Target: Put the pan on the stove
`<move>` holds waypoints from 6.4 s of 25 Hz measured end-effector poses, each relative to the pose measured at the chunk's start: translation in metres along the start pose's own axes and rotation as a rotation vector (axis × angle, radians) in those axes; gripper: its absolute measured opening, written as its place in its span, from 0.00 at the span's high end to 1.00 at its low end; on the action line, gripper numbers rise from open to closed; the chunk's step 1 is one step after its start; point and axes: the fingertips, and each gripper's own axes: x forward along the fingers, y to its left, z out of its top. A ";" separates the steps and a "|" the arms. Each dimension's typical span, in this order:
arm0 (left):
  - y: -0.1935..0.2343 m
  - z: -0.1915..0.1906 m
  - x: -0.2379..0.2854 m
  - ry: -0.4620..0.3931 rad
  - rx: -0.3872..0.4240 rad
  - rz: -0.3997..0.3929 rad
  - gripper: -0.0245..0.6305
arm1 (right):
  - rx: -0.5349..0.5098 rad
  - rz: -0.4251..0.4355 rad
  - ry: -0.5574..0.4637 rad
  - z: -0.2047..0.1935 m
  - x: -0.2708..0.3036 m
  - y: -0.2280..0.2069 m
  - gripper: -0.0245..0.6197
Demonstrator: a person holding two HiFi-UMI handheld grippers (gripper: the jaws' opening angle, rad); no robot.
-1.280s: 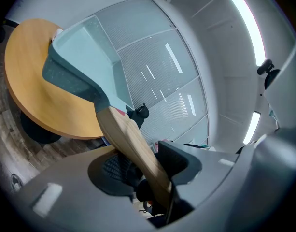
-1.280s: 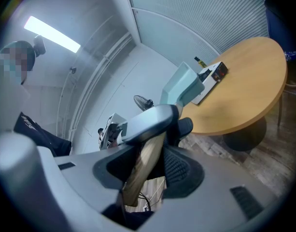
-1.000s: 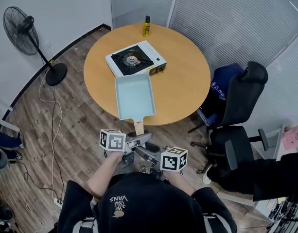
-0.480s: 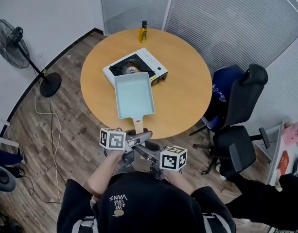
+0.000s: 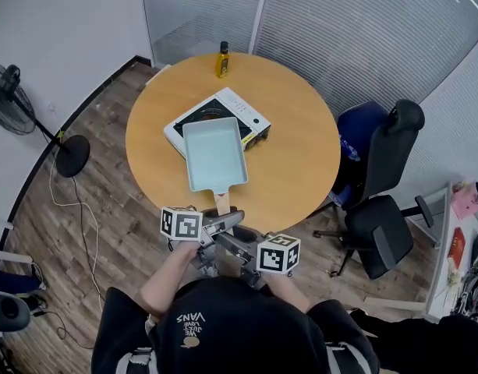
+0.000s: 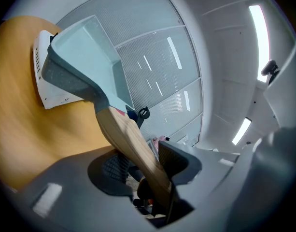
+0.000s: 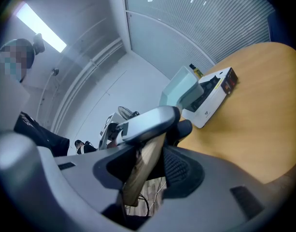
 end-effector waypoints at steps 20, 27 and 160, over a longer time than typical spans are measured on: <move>0.048 0.068 0.058 -0.151 -0.088 0.079 0.69 | -0.022 0.064 0.166 0.063 0.008 -0.074 0.72; 0.065 0.089 0.081 -0.241 -0.113 0.139 0.69 | -0.043 0.123 0.242 0.084 0.004 -0.102 0.72; 0.034 0.104 -0.017 -0.415 0.200 0.298 0.65 | -0.276 -0.394 -0.197 0.157 -0.046 -0.122 0.78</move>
